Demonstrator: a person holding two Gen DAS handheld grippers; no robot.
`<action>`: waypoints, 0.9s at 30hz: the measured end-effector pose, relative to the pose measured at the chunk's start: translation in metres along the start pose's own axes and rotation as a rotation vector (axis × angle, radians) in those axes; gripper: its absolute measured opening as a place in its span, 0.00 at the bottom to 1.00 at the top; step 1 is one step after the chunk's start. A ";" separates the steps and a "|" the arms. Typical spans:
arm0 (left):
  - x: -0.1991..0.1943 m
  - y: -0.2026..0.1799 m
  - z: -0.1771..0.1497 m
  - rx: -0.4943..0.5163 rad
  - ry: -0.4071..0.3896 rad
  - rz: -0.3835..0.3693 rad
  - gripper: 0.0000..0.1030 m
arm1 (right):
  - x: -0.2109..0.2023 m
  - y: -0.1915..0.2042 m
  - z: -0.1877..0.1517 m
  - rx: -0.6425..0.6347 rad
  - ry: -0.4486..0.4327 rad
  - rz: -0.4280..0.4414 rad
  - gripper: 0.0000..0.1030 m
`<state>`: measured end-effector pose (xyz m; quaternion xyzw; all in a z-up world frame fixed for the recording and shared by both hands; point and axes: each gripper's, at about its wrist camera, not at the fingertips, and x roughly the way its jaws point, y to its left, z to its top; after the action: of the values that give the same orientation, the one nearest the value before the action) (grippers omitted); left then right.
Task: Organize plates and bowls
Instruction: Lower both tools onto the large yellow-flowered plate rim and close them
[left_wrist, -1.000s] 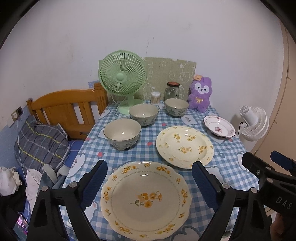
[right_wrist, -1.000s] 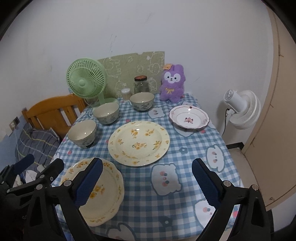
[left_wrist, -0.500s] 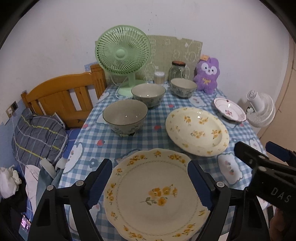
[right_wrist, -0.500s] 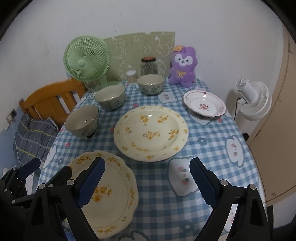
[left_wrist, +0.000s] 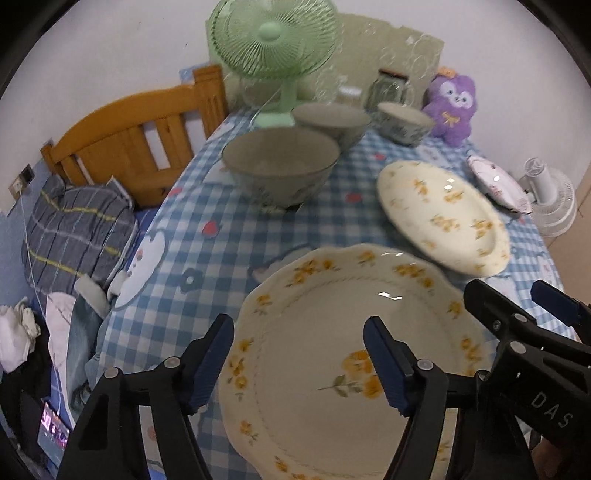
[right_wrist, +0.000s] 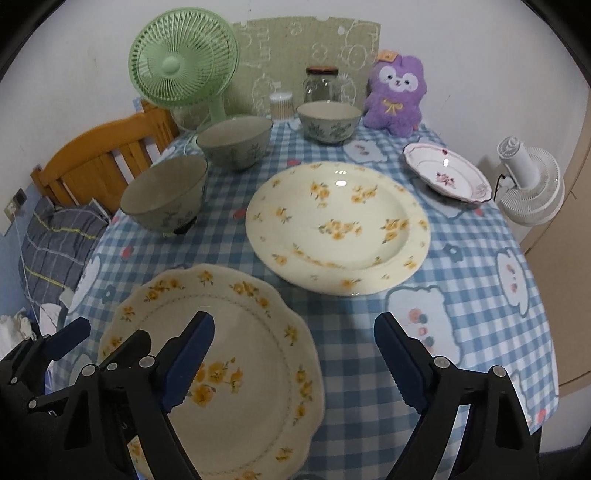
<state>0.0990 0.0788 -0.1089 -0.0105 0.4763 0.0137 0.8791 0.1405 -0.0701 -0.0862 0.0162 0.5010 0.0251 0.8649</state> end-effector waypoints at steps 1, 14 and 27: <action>0.003 0.002 0.000 -0.002 0.006 0.005 0.72 | 0.003 0.002 -0.001 0.001 0.006 -0.001 0.87; 0.030 0.014 -0.007 0.038 0.075 -0.002 0.69 | 0.035 0.011 -0.013 0.040 0.116 -0.035 0.81; 0.051 0.022 -0.008 0.023 0.140 -0.051 0.60 | 0.053 0.015 -0.018 0.055 0.189 -0.073 0.74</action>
<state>0.1193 0.1014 -0.1564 -0.0134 0.5364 -0.0150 0.8437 0.1511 -0.0519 -0.1402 0.0194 0.5813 -0.0189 0.8132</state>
